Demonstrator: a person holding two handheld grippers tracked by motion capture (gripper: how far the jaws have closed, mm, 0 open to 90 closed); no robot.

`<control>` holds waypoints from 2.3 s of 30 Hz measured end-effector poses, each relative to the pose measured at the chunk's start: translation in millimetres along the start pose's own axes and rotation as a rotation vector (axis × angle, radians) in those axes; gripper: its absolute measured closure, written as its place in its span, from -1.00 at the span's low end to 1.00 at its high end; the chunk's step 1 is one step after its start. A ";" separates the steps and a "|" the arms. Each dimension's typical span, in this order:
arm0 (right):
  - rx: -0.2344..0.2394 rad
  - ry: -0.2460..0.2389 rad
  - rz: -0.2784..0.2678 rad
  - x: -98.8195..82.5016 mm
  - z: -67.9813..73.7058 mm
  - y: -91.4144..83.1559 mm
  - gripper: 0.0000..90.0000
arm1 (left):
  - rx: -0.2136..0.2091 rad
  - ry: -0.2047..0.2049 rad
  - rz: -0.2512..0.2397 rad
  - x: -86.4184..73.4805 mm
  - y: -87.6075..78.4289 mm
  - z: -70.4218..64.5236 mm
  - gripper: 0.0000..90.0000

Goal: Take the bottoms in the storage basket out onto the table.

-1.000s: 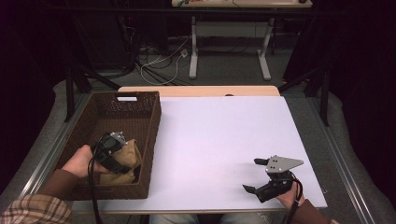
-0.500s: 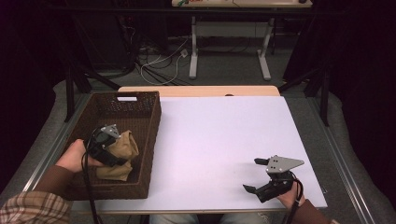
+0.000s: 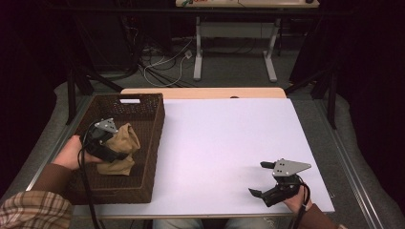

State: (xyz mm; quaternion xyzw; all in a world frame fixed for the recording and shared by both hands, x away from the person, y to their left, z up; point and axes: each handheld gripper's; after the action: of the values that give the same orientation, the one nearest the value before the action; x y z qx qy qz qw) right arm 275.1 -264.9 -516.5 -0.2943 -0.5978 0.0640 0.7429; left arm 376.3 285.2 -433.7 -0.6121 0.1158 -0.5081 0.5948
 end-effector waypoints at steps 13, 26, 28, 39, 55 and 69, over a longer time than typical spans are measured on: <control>0.000 -0.001 0.000 -0.2 -0.3 0.0 -1.00 | 0.028 0.001 -0.060 8.4 -12.5 7.8 -0.27; 0.002 -0.001 0.000 -0.5 -0.6 0.2 -1.00 | 0.047 -0.001 -0.111 17.6 -25.5 11.8 -0.28; 0.001 0.000 0.001 -0.5 -0.5 0.1 -1.00 | 0.050 -0.004 -0.119 19.2 -26.8 11.9 -0.28; 0.001 0.000 0.000 -0.5 -0.5 -0.1 -1.00 | 0.051 -0.002 -0.165 29.1 -34.6 12.1 -0.28; -0.001 -0.001 0.001 -0.4 -0.5 -0.4 -1.00 | 0.046 -0.009 -0.230 39.9 -42.9 10.4 -0.28; 0.001 0.000 0.001 -0.6 -0.7 -0.2 -1.00 | 0.036 0.000 -0.264 51.0 -46.2 5.1 -0.28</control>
State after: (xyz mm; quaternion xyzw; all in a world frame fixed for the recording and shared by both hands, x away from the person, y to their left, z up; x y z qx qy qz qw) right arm 275.5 -265.6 -517.0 -0.2940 -0.5978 0.0647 0.7430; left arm 382.1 262.6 -368.7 -0.6112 0.0253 -0.5840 0.5336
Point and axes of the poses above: each handheld gripper's, and its own axes: y roughly forward along the jaws, x roughly out of its top, z roughly to its left, and after that the axes turned 13 degrees about x, right-handed
